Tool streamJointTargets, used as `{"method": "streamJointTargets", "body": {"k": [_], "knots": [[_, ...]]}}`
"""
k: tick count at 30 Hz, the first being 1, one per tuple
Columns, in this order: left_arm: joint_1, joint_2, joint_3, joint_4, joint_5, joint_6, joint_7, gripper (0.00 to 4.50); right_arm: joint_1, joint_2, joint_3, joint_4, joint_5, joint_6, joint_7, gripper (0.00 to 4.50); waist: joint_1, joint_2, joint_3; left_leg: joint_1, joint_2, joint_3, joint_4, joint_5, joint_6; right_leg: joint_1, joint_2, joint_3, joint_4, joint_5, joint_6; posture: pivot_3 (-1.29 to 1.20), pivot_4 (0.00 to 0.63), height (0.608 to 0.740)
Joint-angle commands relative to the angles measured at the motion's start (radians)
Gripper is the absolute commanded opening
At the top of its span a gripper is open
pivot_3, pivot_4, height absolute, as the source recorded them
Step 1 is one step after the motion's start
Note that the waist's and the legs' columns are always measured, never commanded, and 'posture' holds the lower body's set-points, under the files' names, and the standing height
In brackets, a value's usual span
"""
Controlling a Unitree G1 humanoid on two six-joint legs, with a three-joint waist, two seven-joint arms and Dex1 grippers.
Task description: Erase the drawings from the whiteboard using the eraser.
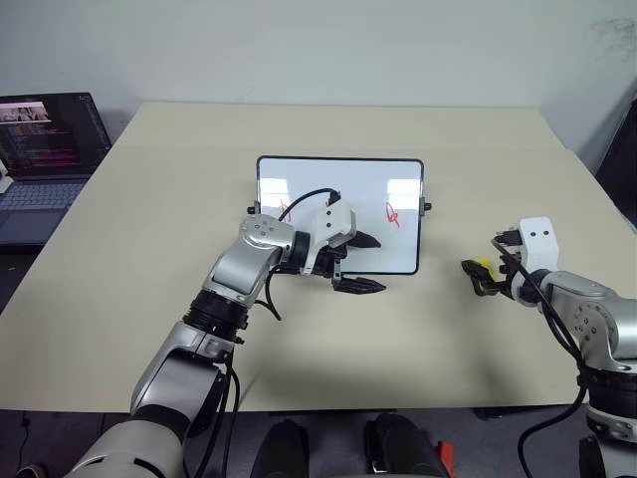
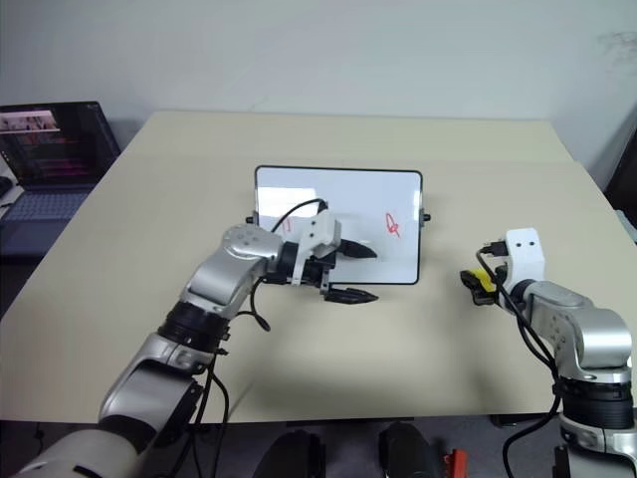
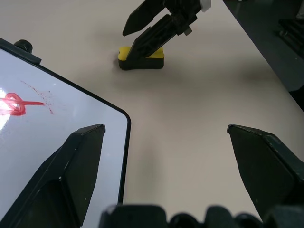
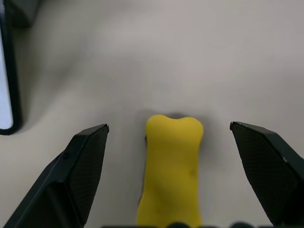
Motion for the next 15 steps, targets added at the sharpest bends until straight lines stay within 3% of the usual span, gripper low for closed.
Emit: {"method": "streamJointTargets", "body": {"k": [1,15], "knots": [[-0.001,0.005,0.004,-0.048,-0.005,-0.001,0.003,4.5,-0.026,0.001,-0.011,0.006,-0.01,-0.029,0.01,4.48,0.0,0.0,0.0,0.0,0.0,0.0,0.0,0.0,0.0,0.0,0.0,0.0,0.0,0.0,0.0,0.0,0.15,0.74],[0.002,0.016,0.005,-0.051,-0.001,-0.004,0.007,4.5,-0.041,0.016,-0.011,0.093,-0.045,-0.074,0.024,4.48,0.0,0.0,0.0,0.0,0.0,0.0,0.0,0.0,0.0,0.0,0.0,0.0,0.0,0.0,0.0,0.0,0.15,0.74]]}}
